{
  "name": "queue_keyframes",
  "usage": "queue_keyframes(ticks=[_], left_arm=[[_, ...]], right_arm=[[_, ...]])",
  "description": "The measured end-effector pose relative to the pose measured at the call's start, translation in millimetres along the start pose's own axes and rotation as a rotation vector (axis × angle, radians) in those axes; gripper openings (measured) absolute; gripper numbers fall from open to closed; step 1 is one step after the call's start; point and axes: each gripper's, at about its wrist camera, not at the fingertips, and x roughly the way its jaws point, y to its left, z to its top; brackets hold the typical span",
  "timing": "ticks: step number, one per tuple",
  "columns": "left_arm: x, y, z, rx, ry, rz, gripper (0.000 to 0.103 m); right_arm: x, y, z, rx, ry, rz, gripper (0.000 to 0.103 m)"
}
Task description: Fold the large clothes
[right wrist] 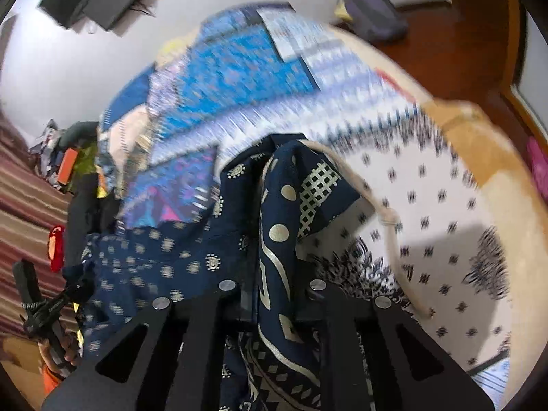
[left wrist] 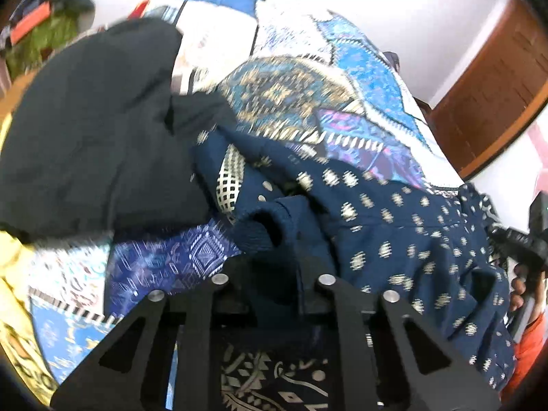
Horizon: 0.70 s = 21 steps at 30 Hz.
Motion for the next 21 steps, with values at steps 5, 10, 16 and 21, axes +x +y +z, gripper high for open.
queue_keyframes(ticks=[5, 10, 16, 21], left_arm=[[-35, -7, 28, -0.012, -0.061, -0.075, 0.014], [-75, -35, 71, 0.055, -0.182, -0.085, 0.013], [-82, -51, 123, 0.107, -0.271, -0.029, 0.013], [-48, -39, 157, 0.087, -0.237, -0.005, 0.013]], right_arm=[[-43, 36, 19, -0.107, -0.098, 0.031, 0.008], [-67, 80, 45, -0.233, -0.188, 0.02, 0.008], [-55, 98, 83, -0.268, -0.242, -0.017, 0.007], [-16, 86, 116, -0.232, -0.218, -0.065, 0.007]])
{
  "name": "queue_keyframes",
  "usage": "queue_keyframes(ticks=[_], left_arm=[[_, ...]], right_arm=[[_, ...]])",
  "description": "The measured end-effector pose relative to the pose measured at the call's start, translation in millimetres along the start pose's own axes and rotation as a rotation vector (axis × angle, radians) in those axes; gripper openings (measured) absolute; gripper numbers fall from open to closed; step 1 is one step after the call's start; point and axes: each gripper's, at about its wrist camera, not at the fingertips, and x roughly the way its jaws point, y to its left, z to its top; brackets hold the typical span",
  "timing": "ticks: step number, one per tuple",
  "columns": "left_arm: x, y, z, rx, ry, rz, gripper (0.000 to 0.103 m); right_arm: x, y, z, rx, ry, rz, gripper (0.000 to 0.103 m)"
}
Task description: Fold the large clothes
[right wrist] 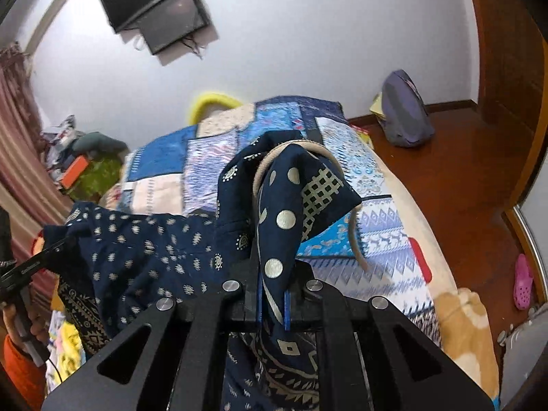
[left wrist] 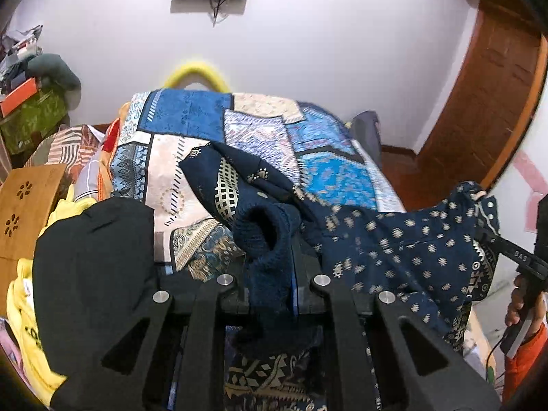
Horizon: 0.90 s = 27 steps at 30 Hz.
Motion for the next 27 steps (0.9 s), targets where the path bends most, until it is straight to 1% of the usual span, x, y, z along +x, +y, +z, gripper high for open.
queue_keyframes(ticks=[1, 2, 4, 7, 10, 14, 17, 20, 22, 23, 24, 26, 27], left_arm=[[15, 4, 4, -0.004, 0.019, 0.007, 0.013], [24, 6, 4, -0.005, 0.031, 0.011, 0.013], [43, 11, 2, -0.004, 0.056, 0.022, 0.013], [69, 13, -1, 0.025, 0.09, 0.056, 0.013], [86, 16, -5, 0.034, 0.113, 0.075, 0.013], [99, 23, -11, 0.03, 0.139, 0.08, 0.014], [105, 30, -14, 0.017, 0.16, 0.083, 0.016], [106, 33, -16, 0.03, 0.173, 0.127, 0.019], [104, 36, -18, 0.042, 0.197, 0.147, 0.022], [102, 38, -19, 0.041, 0.204, 0.149, 0.023], [99, 40, -21, 0.038, 0.209, 0.15, 0.023], [87, 43, -24, 0.031, 0.208, 0.144, 0.023], [79, 43, -26, 0.029, 0.204, 0.14, 0.026]], right_arm=[[4, -3, 2, 0.001, 0.007, -0.006, 0.007], [16, -6, 5, 0.004, 0.019, -0.021, 0.007], [26, -8, 5, -0.002, 0.035, -0.039, 0.007], [47, -14, 4, -0.002, 0.052, -0.053, 0.007], [60, -20, 2, -0.009, 0.074, -0.072, 0.007], [69, -22, 0, -0.034, 0.085, -0.091, 0.008], [66, -21, -3, -0.057, 0.09, -0.099, 0.011], [60, -18, -2, -0.074, 0.098, -0.131, 0.012], [52, -18, -4, -0.073, 0.088, -0.154, 0.014], [49, -18, -5, -0.069, 0.087, -0.159, 0.018], [42, -18, -8, -0.06, 0.093, -0.165, 0.025], [30, -18, -13, -0.056, 0.102, -0.167, 0.035], [25, -16, -15, -0.063, 0.099, -0.164, 0.035]])
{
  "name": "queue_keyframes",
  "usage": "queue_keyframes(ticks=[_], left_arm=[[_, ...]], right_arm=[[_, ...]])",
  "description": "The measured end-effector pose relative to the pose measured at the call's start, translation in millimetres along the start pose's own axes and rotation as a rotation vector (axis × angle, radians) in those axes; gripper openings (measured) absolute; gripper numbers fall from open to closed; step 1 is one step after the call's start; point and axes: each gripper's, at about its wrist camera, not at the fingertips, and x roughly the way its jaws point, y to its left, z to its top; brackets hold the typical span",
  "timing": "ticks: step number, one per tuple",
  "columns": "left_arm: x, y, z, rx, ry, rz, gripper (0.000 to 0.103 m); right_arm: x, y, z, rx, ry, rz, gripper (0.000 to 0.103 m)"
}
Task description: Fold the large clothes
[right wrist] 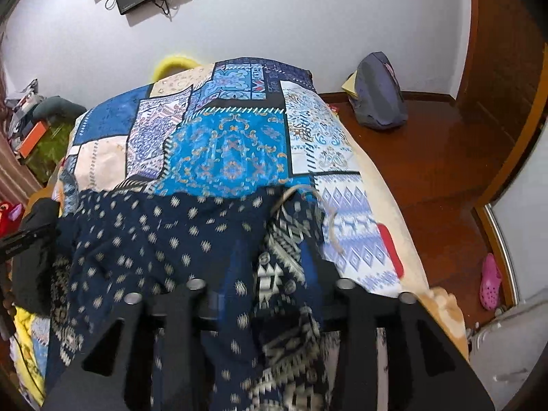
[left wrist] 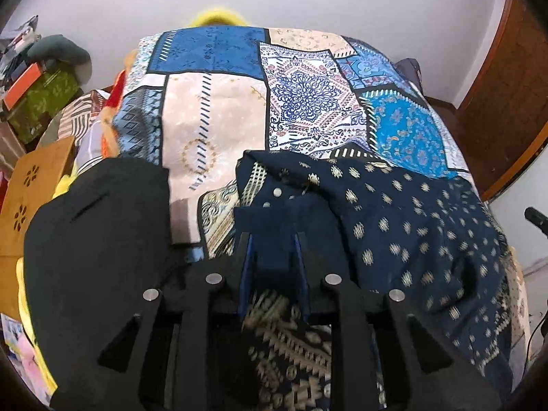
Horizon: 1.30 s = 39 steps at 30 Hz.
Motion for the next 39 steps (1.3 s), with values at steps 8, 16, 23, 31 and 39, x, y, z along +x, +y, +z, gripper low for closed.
queue_keyframes(ticks=[8, 16, 23, 31, 39], left_arm=[[-72, 0, -35, 0.055, -0.057, 0.004, 0.045], [-128, 3, -90, 0.067, -0.046, -0.055, 0.056], [-129, 11, -149, 0.041, 0.074, -0.118, 0.057], [-111, 1, -213, 0.007, 0.217, -0.234, 0.057], [-92, -13, -245, -0.06, 0.272, -0.308, 0.057]], right_arm=[[-66, 14, -28, -0.099, -0.034, -0.006, 0.036], [-114, 10, -82, -0.108, -0.042, -0.011, 0.047], [-119, 3, -129, -0.137, 0.046, -0.038, 0.047], [-102, -4, -176, -0.11, 0.172, -0.012, 0.047], [-70, -16, -210, -0.06, 0.289, -0.009, 0.047]])
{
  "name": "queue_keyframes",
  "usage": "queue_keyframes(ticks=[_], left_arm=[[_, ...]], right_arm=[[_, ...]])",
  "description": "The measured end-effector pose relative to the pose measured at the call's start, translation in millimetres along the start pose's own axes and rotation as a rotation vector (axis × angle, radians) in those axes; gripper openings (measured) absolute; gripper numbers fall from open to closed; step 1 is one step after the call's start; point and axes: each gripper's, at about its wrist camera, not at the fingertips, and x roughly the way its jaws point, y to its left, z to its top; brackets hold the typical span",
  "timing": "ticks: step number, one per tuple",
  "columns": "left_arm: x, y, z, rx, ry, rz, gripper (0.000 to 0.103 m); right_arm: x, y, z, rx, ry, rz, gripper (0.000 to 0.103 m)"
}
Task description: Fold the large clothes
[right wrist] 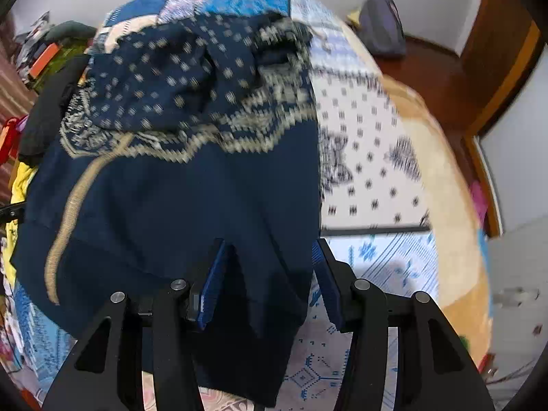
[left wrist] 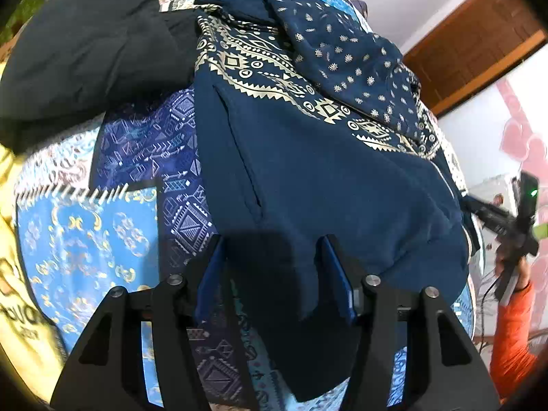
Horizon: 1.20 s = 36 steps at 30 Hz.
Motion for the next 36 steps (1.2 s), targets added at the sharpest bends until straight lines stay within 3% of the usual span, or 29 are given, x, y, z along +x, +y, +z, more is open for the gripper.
queue_keyframes(ticks=[2, 6, 9, 10, 11, 12, 13, 14, 16, 20, 25, 29, 36], left_arm=[[0, 2, -1, -0.025, -0.009, -0.035, 0.057], [2, 7, -6, -0.068, -0.019, -0.08, 0.057], [1, 8, -7, -0.081, -0.021, -0.112, 0.057], [1, 7, -7, -0.076, -0.024, -0.115, 0.054], [-1, 5, -7, -0.068, -0.032, -0.115, 0.049], [-2, 3, -7, -0.056, -0.037, -0.12, 0.039], [-5, 0, -7, -0.045, -0.041, -0.13, 0.026], [-6, -2, -6, -0.039, -0.044, -0.132, 0.019], [-9, -7, -2, -0.024, -0.055, -0.122, 0.01], [-24, -20, 11, 0.027, -0.108, -0.103, 0.006], [-57, -28, 45, 0.031, -0.214, -0.144, 0.005], [-79, -30, 86, 0.032, -0.292, -0.156, 0.005], [-88, -10, 171, -0.045, -0.392, -0.131, 0.005]], right_arm=[[13, -8, -4, 0.046, 0.037, 0.044, 0.047], [18, -25, -8, 0.155, 0.013, 0.128, 0.052], [18, -26, -8, 0.164, -0.004, 0.154, 0.049], [18, -23, -8, 0.153, -0.009, 0.155, 0.047], [18, -21, -8, 0.14, -0.011, 0.159, 0.038], [19, -19, -7, 0.131, -0.012, 0.168, 0.026], [18, -17, -7, 0.122, -0.013, 0.181, 0.02], [18, -14, -5, 0.11, -0.02, 0.193, 0.014], [11, -5, -2, 0.059, -0.055, 0.151, 0.013], [-7, 0, 10, 0.032, -0.11, 0.151, 0.012], [-43, 4, 47, 0.003, -0.219, 0.165, 0.011], [-63, 15, 91, -0.052, -0.303, 0.123, 0.011], [-63, 13, 176, -0.031, -0.394, 0.071, 0.011]])
